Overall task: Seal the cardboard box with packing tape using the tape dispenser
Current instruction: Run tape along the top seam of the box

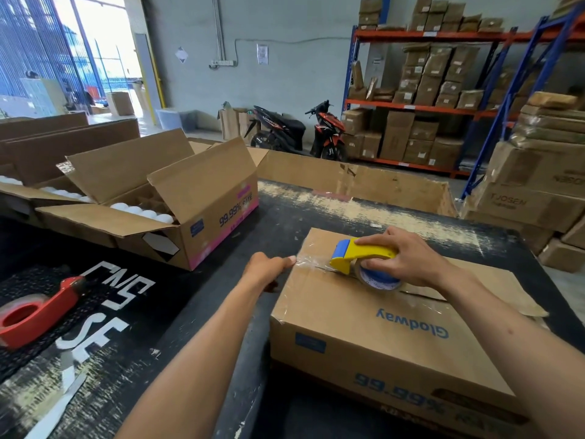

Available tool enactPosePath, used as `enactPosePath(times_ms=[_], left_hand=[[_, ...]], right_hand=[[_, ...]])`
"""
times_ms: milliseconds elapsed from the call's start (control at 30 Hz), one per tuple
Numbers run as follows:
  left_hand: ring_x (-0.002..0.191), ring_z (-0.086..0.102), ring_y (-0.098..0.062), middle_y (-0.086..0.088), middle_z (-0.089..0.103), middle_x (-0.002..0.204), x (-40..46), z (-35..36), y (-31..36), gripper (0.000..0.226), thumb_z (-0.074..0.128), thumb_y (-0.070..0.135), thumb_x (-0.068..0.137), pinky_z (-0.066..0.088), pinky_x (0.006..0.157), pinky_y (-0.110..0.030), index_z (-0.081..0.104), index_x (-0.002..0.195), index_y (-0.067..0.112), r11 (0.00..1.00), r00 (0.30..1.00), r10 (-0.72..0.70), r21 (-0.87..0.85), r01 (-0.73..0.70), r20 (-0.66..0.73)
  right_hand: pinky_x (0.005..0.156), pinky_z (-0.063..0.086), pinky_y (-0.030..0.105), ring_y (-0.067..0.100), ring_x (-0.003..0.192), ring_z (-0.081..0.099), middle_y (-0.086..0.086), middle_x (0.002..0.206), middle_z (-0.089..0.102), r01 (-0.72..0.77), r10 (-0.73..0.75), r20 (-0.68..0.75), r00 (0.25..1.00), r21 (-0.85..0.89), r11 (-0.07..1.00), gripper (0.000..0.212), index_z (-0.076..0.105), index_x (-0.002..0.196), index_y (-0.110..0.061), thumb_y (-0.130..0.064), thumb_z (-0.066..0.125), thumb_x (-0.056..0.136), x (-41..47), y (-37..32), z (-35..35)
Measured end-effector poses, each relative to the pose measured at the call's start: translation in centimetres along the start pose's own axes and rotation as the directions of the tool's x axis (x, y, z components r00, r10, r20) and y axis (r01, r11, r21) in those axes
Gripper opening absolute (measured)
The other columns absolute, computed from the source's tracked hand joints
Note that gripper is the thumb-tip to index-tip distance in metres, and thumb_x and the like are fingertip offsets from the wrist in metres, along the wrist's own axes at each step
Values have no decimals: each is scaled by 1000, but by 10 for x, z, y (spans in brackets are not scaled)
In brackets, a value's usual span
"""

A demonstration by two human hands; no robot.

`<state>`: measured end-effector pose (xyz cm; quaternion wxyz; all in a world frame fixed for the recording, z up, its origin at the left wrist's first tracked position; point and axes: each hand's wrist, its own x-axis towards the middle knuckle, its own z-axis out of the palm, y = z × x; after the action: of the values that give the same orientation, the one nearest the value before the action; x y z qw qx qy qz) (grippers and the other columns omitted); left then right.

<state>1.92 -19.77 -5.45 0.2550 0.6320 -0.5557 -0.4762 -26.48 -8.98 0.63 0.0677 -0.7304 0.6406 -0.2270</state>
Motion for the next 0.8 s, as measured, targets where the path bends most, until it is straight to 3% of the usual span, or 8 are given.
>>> enactPosePath(times_ms=[67,133,167,233,300,367,533,800], left_hand=[[83,65,-22,-4,67,94,-4,-1,-5,56,76,61,75,56,68,-37,63,93,10,973,983,126,211,-95,-135],[105,59,-22,-3,63,114,-6,4,-7,43,71,49,85,51,88,-41,63,111,15,863,876,432,383,-330,-217],[117,55,-22,-3,59,126,-10,9,-5,40,67,39,91,47,96,-40,61,123,16,776,798,575,430,-461,-181],[137,42,-22,-4,49,147,-20,23,3,44,53,28,100,35,112,-36,50,142,16,614,699,715,454,-646,28],[151,20,-19,-5,25,163,-27,37,7,53,37,31,106,13,122,-33,29,155,13,520,686,670,482,-706,283],[153,1,-16,-4,3,167,-28,43,5,58,24,36,108,-3,122,-33,9,159,12,429,700,563,568,-702,440],[152,-11,-15,-6,-10,166,-28,44,4,63,14,42,107,-10,122,-35,-4,158,11,317,723,480,670,-671,496],[152,-12,-13,-4,-12,166,-26,44,4,62,11,41,106,-10,122,-33,-6,158,13,277,722,466,690,-669,512]], right_hand=[[68,39,25,10,84,50,0,91,52,8,-8,2,1000,-3,1000,44,62,125,-53,-52,74,83,0,0,1],[69,41,27,11,84,51,0,92,52,12,-12,7,1000,1,1000,44,62,125,-52,-52,74,83,0,0,1],[69,41,28,11,84,51,0,92,52,11,-11,9,1000,1,1000,44,62,125,-52,-52,74,83,0,-1,1],[68,40,27,11,84,51,0,92,53,17,-17,6,1000,3,1000,44,61,124,-53,-51,75,83,0,-2,0],[67,37,26,11,83,50,0,91,53,21,-21,5,1000,4,1000,44,61,124,-53,-51,75,83,-1,-3,-1],[68,36,24,10,84,51,0,91,53,25,-25,13,1000,3,1000,45,61,125,-53,-53,75,82,-1,-3,-2],[67,34,25,13,84,51,0,91,55,35,-33,70,997,-37,999,48,63,127,-53,-60,72,80,4,-6,-8],[66,33,28,11,83,51,-1,93,57,56,-46,138,989,-65,996,51,65,129,-48,-67,67,81,-2,-5,-20]])
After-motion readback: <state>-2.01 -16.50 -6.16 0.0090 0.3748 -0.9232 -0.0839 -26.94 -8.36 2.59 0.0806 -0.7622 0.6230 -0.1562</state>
